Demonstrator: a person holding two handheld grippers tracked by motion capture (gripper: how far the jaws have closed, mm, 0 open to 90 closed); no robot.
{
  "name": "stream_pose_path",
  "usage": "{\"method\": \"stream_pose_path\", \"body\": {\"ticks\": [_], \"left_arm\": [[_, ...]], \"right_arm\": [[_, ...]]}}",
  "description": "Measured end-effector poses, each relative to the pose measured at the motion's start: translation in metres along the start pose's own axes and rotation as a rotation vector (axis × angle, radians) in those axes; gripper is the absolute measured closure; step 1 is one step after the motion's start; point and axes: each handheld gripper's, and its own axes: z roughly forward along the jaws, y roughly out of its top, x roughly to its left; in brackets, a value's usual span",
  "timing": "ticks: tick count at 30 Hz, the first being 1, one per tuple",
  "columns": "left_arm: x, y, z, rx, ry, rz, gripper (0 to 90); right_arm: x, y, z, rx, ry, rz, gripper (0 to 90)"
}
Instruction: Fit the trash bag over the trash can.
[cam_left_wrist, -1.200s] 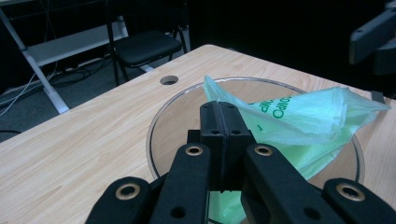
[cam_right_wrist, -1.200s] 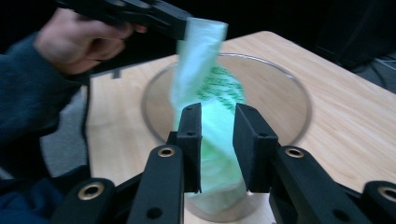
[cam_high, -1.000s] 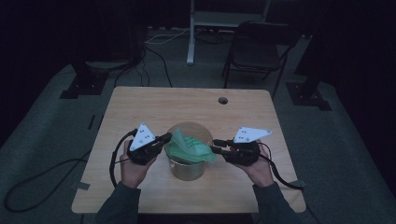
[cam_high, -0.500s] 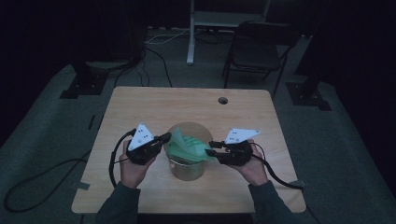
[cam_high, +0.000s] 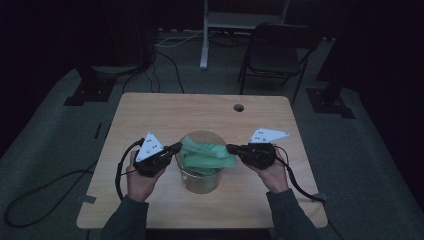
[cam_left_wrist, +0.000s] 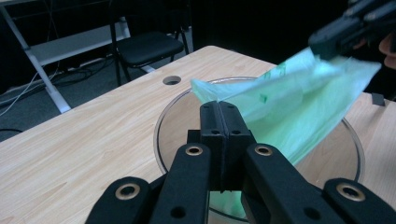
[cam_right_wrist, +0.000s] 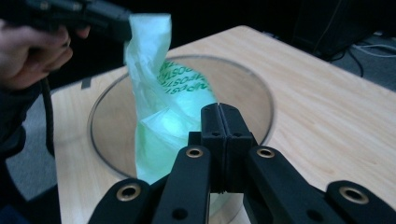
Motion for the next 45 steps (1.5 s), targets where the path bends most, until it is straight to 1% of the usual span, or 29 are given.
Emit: {"method": "stream_pose_path", "body": {"ticks": [4,6,8,9,10,11,12,13,16,18,21,25,29,32,38,39,40,45], "left_arm": [[0.0,0.0,0.0,0.001,-0.002,0.003,90.0],[0.0,0.0,0.0,0.002,0.002,0.005,89.9],[-0.001,0.0,0.0,0.003,0.001,0.003,89.6],[-0.001,0.0,0.0,0.003,0.001,0.003,87.9],[-0.002,0.0,0.0,0.003,-0.004,0.011,87.9],[-0.002,0.0,0.0,0.003,-0.004,0.011,81.6],[-0.004,0.001,0.001,0.003,-0.002,0.024,78.9],[-0.005,0.001,0.001,0.002,0.001,0.031,76.0],[-0.006,0.003,-0.002,-0.009,0.01,0.038,67.6],[-0.006,0.003,-0.005,-0.017,0.014,0.043,64.9],[-0.004,0.004,-0.009,-0.03,0.015,0.037,61.9],[0.003,0.003,-0.014,-0.03,0.01,0.024,60.3],[0.006,0.005,-0.017,-0.037,0.008,0.016,58.8],[0.005,0.009,-0.016,-0.031,-0.004,0.024,58.2],[-0.001,0.016,-0.006,0.002,-0.051,0.045,57.3],[-0.001,0.016,-0.006,0.002,-0.051,0.045,57.2],[-0.003,0.019,-0.003,0.008,-0.063,0.05,57.2],[-0.01,0.026,0.003,0.017,-0.092,0.071,56.8]], "right_arm": [[-0.005,0.005,-0.006,-0.036,-0.02,0.027,89.6],[-0.005,0.008,-0.007,-0.048,-0.021,0.027,89.7],[-0.004,0.011,-0.007,-0.046,-0.02,0.018,89.6],[-0.004,0.011,-0.007,-0.046,-0.02,0.018,89.6],[-0.003,0.012,-0.006,-0.045,-0.018,0.015,89.6],[-0.003,0.012,-0.006,-0.045,-0.018,0.015,89.6],[0.001,0.017,-0.002,-0.046,-0.003,0.002,89.7],[0.002,0.018,0.0,-0.045,-0.004,-0.002,89.7],[0.004,0.021,0.004,-0.047,0.003,-0.01,89.7],[0.004,0.021,0.005,-0.045,0.002,-0.012,89.6],[0.004,0.021,0.004,-0.039,-0.006,-0.014,89.6],[0.003,0.02,0.002,-0.037,-0.006,-0.01,89.7],[0.001,0.019,0.001,-0.029,-0.005,-0.012,89.7],[0.002,0.018,0.003,-0.024,0.0,-0.012,89.7],[0.003,0.017,0.009,-0.008,0.015,-0.013,89.7],[0.003,0.017,0.009,-0.008,0.015,-0.013,89.7],[0.003,0.017,0.01,-0.004,0.016,-0.013,89.7],[0.004,0.016,0.015,0.008,0.026,-0.016,89.6]]}}
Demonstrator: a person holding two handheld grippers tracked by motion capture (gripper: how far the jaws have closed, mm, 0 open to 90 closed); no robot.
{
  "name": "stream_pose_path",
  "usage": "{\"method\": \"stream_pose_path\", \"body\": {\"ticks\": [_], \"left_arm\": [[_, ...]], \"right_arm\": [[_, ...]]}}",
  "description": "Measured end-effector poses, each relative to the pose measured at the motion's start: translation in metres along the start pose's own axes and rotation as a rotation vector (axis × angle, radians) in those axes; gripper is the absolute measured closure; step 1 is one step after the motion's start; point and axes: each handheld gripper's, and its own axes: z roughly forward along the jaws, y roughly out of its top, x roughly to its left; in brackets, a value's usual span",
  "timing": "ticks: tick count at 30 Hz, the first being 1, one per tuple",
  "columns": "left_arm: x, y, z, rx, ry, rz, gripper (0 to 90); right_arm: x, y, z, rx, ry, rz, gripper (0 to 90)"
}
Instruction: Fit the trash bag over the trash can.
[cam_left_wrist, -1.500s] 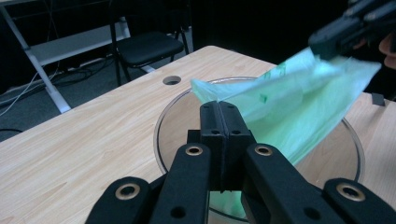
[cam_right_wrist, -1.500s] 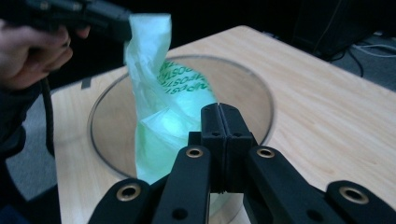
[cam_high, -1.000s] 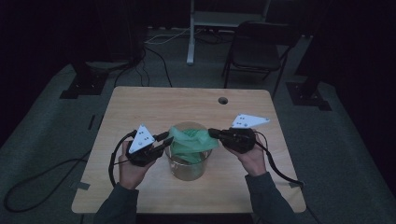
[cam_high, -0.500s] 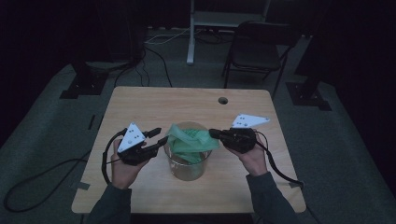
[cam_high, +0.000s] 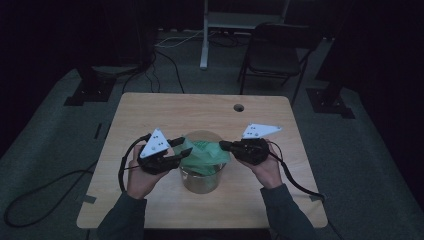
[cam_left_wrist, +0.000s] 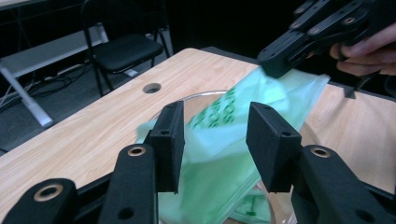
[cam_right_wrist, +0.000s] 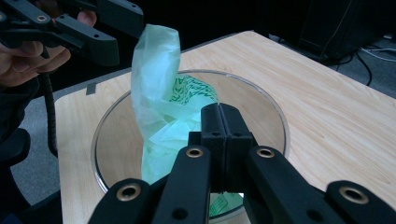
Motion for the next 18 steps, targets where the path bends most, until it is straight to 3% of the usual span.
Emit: {"method": "stream_pose_path", "body": {"ticks": [4,10,16,18], "left_arm": [[-0.008,0.006,0.007,0.015,-0.026,0.03,56.5],[-0.019,0.01,0.026,0.073,-0.049,0.072,56.1],[-0.021,0.008,0.042,0.135,-0.034,0.071,57.3],[-0.02,0.008,0.046,0.159,-0.034,0.067,63.9]], "right_arm": [[0.002,0.001,0.003,0.006,0.004,-0.007,89.6],[0.003,0.002,0.004,-0.004,0.014,-0.004,89.6],[0.005,0.002,0.003,-0.005,0.021,-0.008,89.7],[0.005,0.002,0.002,-0.006,0.022,-0.009,89.6]]}}
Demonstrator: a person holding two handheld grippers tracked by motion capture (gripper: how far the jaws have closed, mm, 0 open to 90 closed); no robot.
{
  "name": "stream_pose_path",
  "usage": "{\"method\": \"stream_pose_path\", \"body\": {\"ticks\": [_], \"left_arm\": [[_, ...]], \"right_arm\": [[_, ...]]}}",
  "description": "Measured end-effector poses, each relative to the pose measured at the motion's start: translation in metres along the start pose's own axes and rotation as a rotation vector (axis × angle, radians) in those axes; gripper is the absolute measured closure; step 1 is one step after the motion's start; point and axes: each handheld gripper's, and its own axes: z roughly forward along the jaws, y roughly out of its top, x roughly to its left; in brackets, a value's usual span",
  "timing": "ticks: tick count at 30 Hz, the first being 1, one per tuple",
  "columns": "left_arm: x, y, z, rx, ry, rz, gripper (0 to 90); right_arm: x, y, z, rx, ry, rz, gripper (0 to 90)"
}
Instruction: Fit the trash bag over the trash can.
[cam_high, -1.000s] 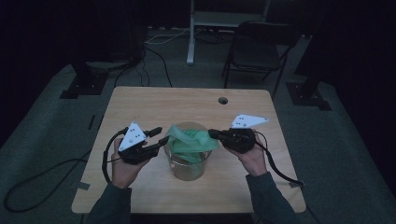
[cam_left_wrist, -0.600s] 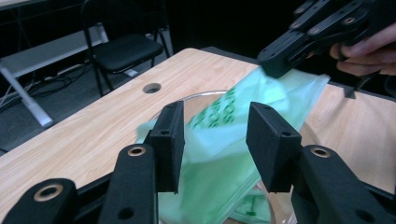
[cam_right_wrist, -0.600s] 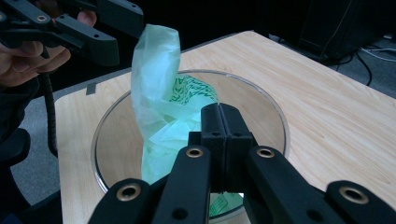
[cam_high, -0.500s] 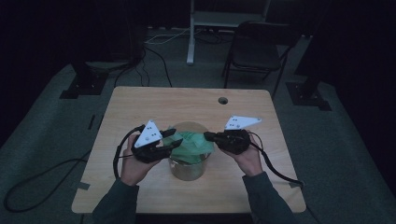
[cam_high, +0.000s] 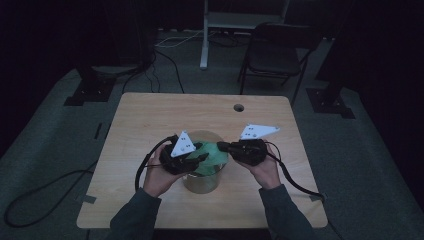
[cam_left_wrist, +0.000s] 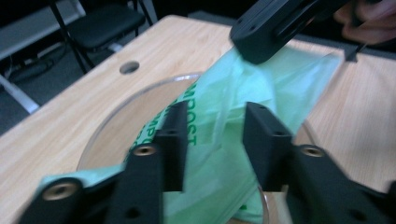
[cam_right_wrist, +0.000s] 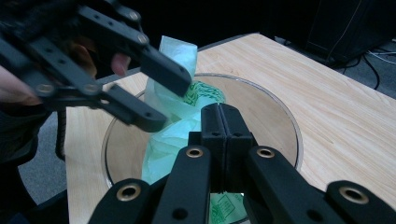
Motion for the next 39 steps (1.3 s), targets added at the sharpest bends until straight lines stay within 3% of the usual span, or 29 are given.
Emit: {"method": "stream_pose_path", "body": {"ticks": [3,6,10,17,22,34,37,39], "left_arm": [[0.003,0.0,0.003,0.012,-0.015,-0.007,80.7],[0.005,0.0,0.005,0.02,-0.017,-0.006,89.4],[0.007,0.002,0.006,0.021,-0.009,-0.016,89.6],[0.008,0.006,0.009,0.019,-0.005,-0.026,89.6],[0.007,0.009,0.012,0.015,-0.008,-0.039,89.6],[0.008,0.011,0.008,-0.012,-0.012,-0.068,89.6],[0.009,0.011,0.008,-0.016,-0.011,-0.076,89.7],[0.01,0.011,0.008,-0.015,-0.007,-0.079,89.6]], "right_arm": [[0.001,0.0,-0.001,-0.005,0.001,-0.003,89.6],[0.003,0.0,-0.005,-0.014,0.001,-0.01,86.2],[0.006,0.002,-0.015,-0.039,-0.017,-0.021,81.8],[0.018,-0.001,-0.021,-0.041,0.02,-0.051,79.3],[0.028,-0.006,-0.01,-0.01,0.056,-0.087,72.0],[0.033,-0.005,0.013,0.038,0.03,-0.127,55.3],[0.032,-0.007,0.02,0.071,-0.001,-0.138,55.6],[0.031,-0.009,0.023,0.093,-0.031,-0.15,69.1]]}}
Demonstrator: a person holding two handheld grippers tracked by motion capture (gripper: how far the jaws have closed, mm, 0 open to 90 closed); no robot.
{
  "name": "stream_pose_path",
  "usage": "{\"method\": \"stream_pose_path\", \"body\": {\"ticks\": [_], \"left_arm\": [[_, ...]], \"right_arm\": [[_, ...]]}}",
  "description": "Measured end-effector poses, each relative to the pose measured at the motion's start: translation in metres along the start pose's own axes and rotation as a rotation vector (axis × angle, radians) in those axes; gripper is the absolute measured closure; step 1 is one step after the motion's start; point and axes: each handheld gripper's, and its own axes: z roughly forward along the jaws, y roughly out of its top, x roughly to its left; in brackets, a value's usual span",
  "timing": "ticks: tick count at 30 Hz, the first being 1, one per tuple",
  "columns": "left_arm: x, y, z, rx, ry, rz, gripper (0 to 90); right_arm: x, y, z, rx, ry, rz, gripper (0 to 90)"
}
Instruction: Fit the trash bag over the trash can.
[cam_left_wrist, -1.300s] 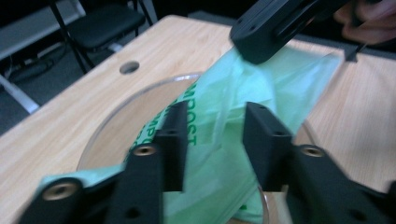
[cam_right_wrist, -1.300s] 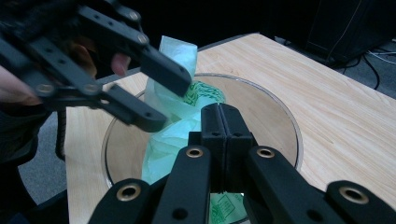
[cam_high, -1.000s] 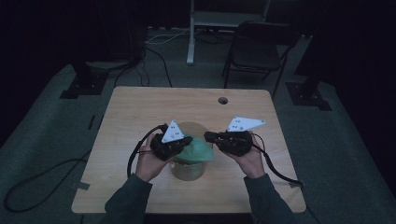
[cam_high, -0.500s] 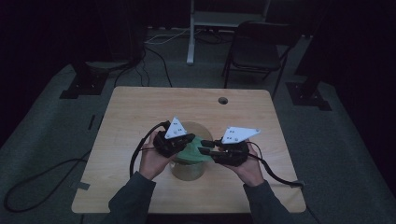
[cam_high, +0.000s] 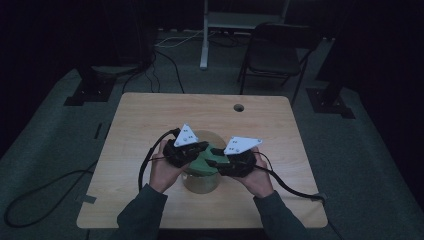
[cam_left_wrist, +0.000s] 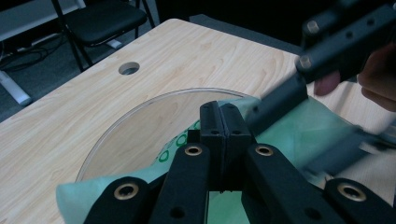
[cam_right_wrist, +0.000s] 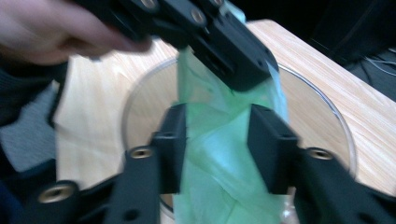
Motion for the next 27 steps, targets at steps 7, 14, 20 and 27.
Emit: {"method": "stream_pose_path", "body": {"ticks": [7,14,20,27], "left_arm": [[0.009,-0.002,-0.006,-0.012,0.038,-0.039,89.8],[0.021,-0.003,-0.014,-0.04,0.056,-0.083,89.9],[0.015,-0.001,-0.012,-0.038,0.039,-0.069,89.9],[0.006,0.004,-0.009,-0.04,0.014,-0.046,89.8]], "right_arm": [[-0.004,-0.001,-0.005,0.021,-0.048,0.007,88.5],[-0.013,-0.007,-0.016,0.013,-0.077,0.041,89.9],[-0.01,-0.004,-0.019,-0.043,-0.062,0.029,71.4],[-0.005,0.001,-0.013,-0.031,-0.093,-0.01,56.7]]}}
